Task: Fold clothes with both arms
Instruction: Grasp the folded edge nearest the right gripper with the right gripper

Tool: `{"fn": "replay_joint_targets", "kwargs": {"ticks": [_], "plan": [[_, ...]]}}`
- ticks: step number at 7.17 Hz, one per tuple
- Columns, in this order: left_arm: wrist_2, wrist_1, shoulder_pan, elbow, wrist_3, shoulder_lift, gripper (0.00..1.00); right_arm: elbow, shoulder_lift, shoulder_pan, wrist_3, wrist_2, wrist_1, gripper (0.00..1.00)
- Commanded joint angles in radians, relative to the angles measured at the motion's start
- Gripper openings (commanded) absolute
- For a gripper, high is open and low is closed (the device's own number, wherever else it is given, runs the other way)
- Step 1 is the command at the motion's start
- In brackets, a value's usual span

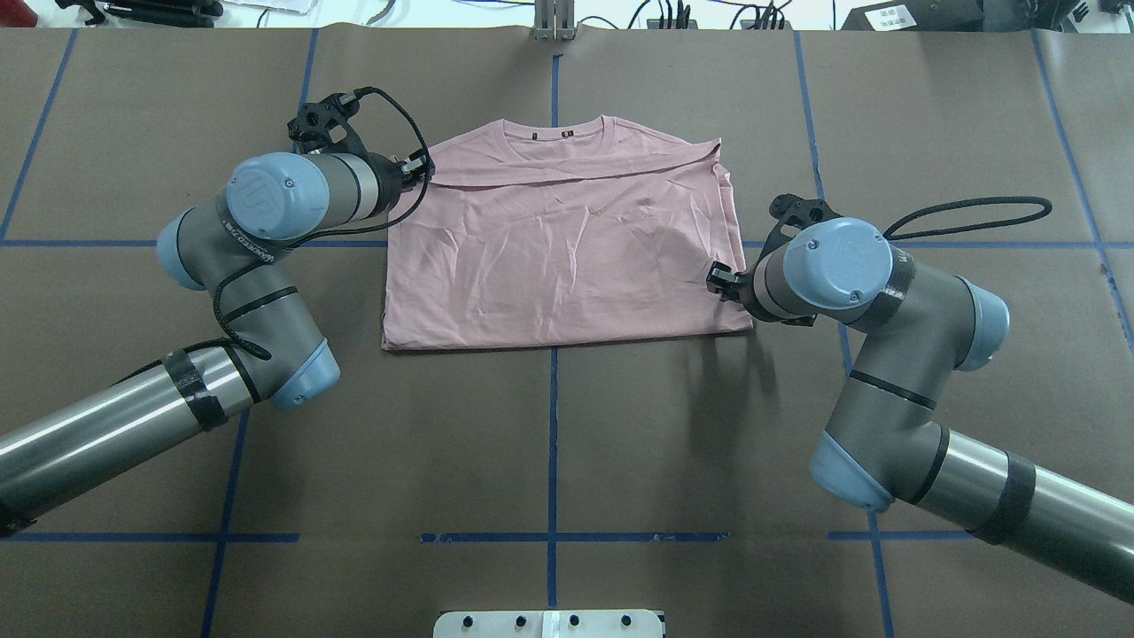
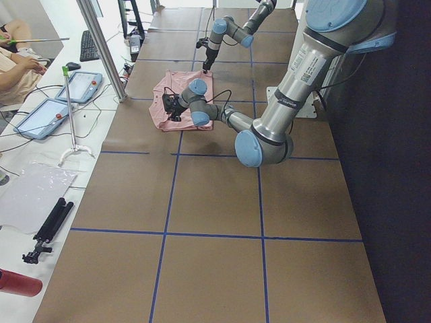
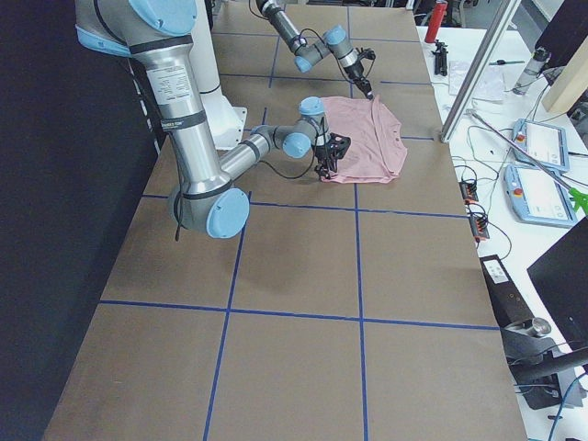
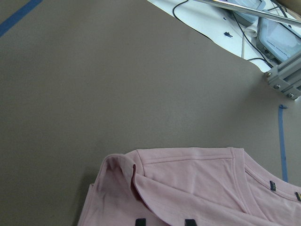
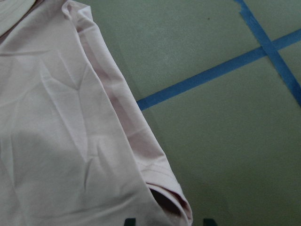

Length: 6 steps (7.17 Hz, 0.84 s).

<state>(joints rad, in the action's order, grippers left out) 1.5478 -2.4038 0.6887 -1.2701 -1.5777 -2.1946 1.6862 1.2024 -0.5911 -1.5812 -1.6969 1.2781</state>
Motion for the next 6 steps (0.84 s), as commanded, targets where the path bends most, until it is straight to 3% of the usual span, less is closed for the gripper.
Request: {"fn": "replay_joint_targets", "kwargs": {"ticks": [1,2,3,4,6], "plan": [[0.000,0.002,-0.001,-0.003,-0.001,0.001,0.39,-0.009,0.005,0.011,0.001,0.013,0.000,0.58],[0.000,0.002,-0.001,-0.005,-0.001,-0.001,0.39,-0.013,0.002,0.017,0.000,0.017,0.000,0.54],[0.000,0.002,-0.001,-0.005,-0.001,-0.001,0.39,-0.013,0.000,0.020,-0.008,0.017,0.000,0.37],[0.000,0.002,-0.001,-0.005,-0.001,0.001,0.39,-0.011,0.000,0.020,-0.011,0.016,0.000,0.00],[0.000,0.003,-0.001,-0.005,-0.001,0.001,0.39,-0.005,-0.007,0.019,-0.010,0.013,0.000,0.00]]}}
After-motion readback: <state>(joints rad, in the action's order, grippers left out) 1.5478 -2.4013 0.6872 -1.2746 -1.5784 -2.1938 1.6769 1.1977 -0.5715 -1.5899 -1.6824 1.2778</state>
